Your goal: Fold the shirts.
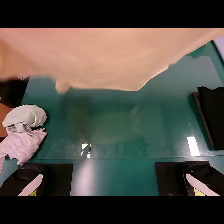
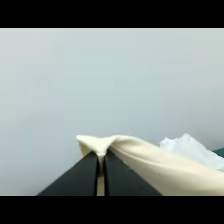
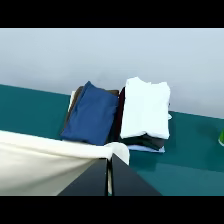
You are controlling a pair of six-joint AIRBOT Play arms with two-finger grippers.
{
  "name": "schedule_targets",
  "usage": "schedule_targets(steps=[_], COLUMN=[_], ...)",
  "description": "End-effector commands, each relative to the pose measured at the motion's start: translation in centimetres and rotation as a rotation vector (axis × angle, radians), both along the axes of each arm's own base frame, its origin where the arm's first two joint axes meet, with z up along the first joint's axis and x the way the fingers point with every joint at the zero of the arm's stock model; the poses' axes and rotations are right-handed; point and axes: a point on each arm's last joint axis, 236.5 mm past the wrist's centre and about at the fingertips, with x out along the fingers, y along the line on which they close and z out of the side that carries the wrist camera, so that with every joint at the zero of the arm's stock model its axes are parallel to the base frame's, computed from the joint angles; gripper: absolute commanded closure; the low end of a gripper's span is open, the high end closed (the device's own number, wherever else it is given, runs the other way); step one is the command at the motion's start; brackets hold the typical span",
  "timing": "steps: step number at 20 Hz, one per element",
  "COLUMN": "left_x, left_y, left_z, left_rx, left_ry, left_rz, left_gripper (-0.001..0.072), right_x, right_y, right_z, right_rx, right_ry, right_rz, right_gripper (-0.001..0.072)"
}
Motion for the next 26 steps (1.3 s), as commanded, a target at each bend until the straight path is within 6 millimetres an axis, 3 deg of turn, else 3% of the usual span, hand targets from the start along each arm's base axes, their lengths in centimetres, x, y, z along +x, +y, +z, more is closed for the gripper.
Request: schedule_targets(steps=[1,4,6,9,14,16,19,21,22,23,24,26], left_x=[-1.4,2.4,6.3,13.1,23.8,27.4,30.9,31.4,31.3,31.2,31.1,30.2], left_y=[0.3,-0.3,-1.0,-2.3,-2.9,-3.2,-3.7,-3.8,-3.8,-3.7,-3.6,-2.2], left_z=[1.3,-1.3,-4.9,-13.4,-33.0,-40.4,-48.5,-52.2,-53.1,-53.3,-53.0,-51.4], left_rx=[-0.007,0.013,0.042,0.102,0.206,0.221,0.235,0.247,0.252,0.251,0.249,0.226], left_ry=[-0.045,0.056,0.187,0.459,0.914,1.013,1.116,1.187,1.209,1.216,1.218,1.246], left_rz=[0.005,0.004,0.001,-0.007,0.03,0.038,0.044,0.042,0.041,0.041,0.043,0.068], left_gripper=[0.0674,0.0674,0.0674,0.0673,0.0673,0.0673,0.0673,0.0671,0.056,0.0257,0.0169,0.0169], right_x=[-1.3,-0.1,2.3,8.0,16.7,19.6,22.5,23.3,23.6,24.0,24.2,24.2], right_y=[-1.7,-1.5,-0.8,0.7,-0.3,-0.9,-1.5,-1.1,-0.7,-0.7,-0.8,-1.7], right_z=[1.4,1.3,-1.0,-9.6,-27.2,-32.2,-37.4,-40.0,-40.8,-41.3,-41.5,-40.3], right_rx=[0.009,0.008,-0.026,-0.112,-0.047,0.043,0.086,0.08,0.076,0.077,0.078,0.085], right_ry=[-0.069,-0.028,0.077,0.339,0.764,0.831,0.893,0.936,0.946,0.947,0.944,0.935], right_rz=[-0.053,-0.06,-0.063,-0.071,-0.045,-0.025,-0.029,-0.021,-0.014,-0.015,-0.017,-0.032], right_gripper=[0.0691,0.0691,0.0691,0.0691,0.0689,0.0689,0.0689,0.0688,0.066,0.0445,0.0248,0.0236])
